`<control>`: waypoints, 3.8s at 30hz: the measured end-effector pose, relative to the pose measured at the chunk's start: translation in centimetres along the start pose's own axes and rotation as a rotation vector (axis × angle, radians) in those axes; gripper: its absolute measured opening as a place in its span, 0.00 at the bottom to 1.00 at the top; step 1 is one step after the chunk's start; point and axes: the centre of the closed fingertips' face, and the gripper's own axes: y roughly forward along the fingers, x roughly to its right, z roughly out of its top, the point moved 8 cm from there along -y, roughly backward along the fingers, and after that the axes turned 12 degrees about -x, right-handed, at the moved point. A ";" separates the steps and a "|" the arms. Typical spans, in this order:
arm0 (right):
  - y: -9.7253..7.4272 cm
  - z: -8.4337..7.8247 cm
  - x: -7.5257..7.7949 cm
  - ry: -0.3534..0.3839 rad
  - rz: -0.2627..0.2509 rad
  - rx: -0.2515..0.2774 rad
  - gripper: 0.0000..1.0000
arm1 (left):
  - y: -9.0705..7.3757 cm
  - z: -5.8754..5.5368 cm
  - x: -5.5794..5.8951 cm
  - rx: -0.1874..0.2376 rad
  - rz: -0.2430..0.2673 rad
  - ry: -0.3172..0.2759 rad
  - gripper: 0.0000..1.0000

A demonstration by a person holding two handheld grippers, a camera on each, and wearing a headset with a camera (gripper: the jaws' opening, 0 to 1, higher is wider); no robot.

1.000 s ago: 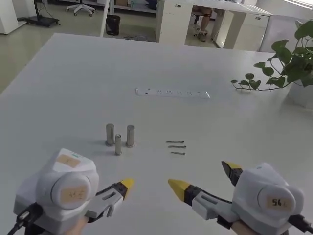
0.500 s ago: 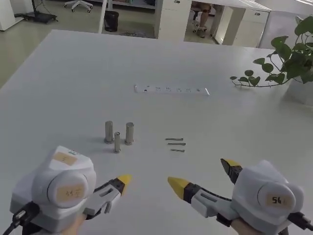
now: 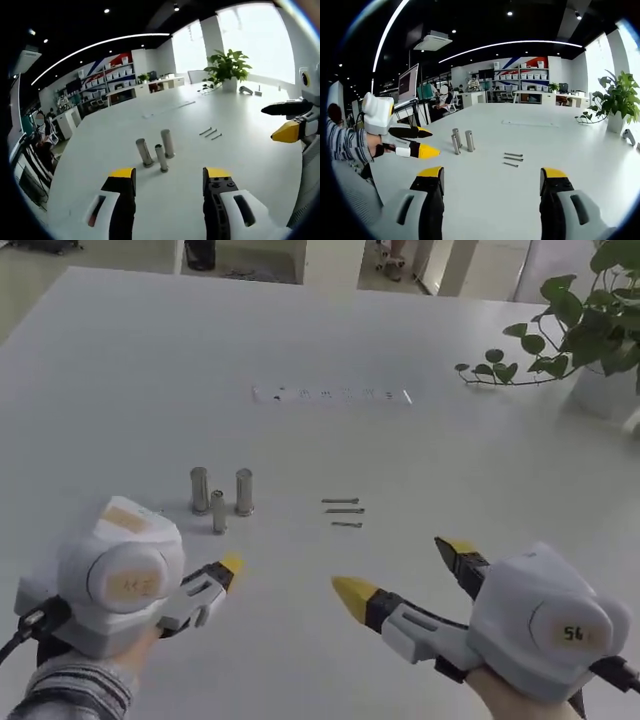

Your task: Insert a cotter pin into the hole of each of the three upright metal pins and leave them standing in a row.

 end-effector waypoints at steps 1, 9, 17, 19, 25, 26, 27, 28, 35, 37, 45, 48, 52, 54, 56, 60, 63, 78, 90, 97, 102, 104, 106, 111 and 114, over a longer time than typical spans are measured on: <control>-0.1 0.0 0.0 0.001 0.000 0.001 0.76 | 0.3 0.1 -0.1 -0.001 -0.010 0.015 0.46; -1.1 1.3 0.0 0.012 0.000 0.016 0.69 | 2.6 1.0 -1.3 0.015 -0.028 0.017 0.30; -1.3 1.5 -0.1 0.046 0.042 -0.024 0.61 | 4.6 1.3 -1.5 0.030 -0.074 -0.003 0.22; -1.2 1.5 -0.1 0.048 0.041 -0.035 0.61 | 5.3 1.3 -1.6 0.029 -0.086 -0.018 0.20; -0.6 1.5 0.3 0.075 0.045 -0.040 0.61 | 6.6 1.2 -1.8 0.010 -0.105 -0.062 0.15; -0.5 1.4 0.4 0.076 0.045 -0.042 0.61 | 6.7 1.2 -1.8 0.012 -0.108 -0.064 0.14; -0.4 1.3 0.4 0.076 0.048 -0.048 0.61 | 6.8 1.1 -1.8 0.011 -0.110 -0.063 0.13; -0.3 1.3 0.5 0.077 0.051 -0.053 0.61 | 6.9 1.1 -1.8 0.006 -0.111 -0.064 0.12; -0.1 1.0 0.8 0.084 0.041 -0.064 0.60 | 7.3 0.9 -1.7 -0.003 -0.129 -0.084 0.07; 0.0 0.9 0.9 0.082 0.036 -0.070 0.60 | 7.4 0.9 -1.7 0.001 -0.128 -0.079 0.06; 0.3 0.6 0.8 0.077 0.028 -0.082 0.59 | 7.5 1.0 -1.5 0.005 -0.131 -0.079 0.05; 0.4 0.6 0.9 0.084 0.024 -0.079 0.59 | 7.5 1.0 -1.4 0.004 -0.152 -0.072 0.05; 0.5 0.4 0.8 0.089 0.015 -0.080 0.58 | 7.3 1.0 -0.9 -0.004 -0.167 -0.058 0.05; 0.5 0.3 0.7 0.097 0.016 -0.082 0.58 | 7.0 0.9 -0.4 -0.004 -0.182 -0.048 0.05; 0.5 0.1 0.6 0.097 0.019 -0.087 0.57 | 6.8 1.0 0.2 0.000 -0.193 -0.032 0.05; 0.6 0.0 0.6 0.093 0.019 -0.095 0.57 | 6.6 1.2 1.2 0.004 -0.217 -0.027 0.05; 0.6 0.0 0.7 0.096 0.018 -0.094 0.57 | 6.3 1.2 2.1 -0.002 -0.230 -0.022 0.05; 0.5 0.1 1.1 0.064 0.006 -0.138 0.48 | 6.1 1.0 5.0 0.008 -0.297 0.005 0.05; 0.7 -0.6 0.9 0.051 0.017 -0.187 0.47 | 6.1 0.8 5.2 0.016 -0.292 0.013 0.06; 1.2 -0.2 1.4 -0.028 0.038 -0.238 0.44 | 6.1 0.7 5.3 -0.004 -0.285 0.019 0.18; 2.3 0.3 2.3 -0.113 0.093 -0.309 0.38 | 5.3 1.2 4.8 0.007 -0.280 0.000 0.25; 2.7 0.9 2.8 -0.161 0.104 -0.327 0.37 | 5.0 1.2 4.6 0.006 -0.276 -0.010 0.26; 3.3 1.4 3.2 -0.177 0.126 -0.354 0.35 | 4.6 1.2 4.3 -0.003 -0.271 -0.023 0.31; 4.5 2.3 3.8 -0.210 0.187 -0.431 0.34 | 3.3 0.9 3.6 -0.029 -0.266 -0.069 0.34; 5.4 3.0 4.3 -0.236 0.212 -0.469 0.31 | 2.2 0.7 3.2 -0.032 -0.253 -0.064 0.38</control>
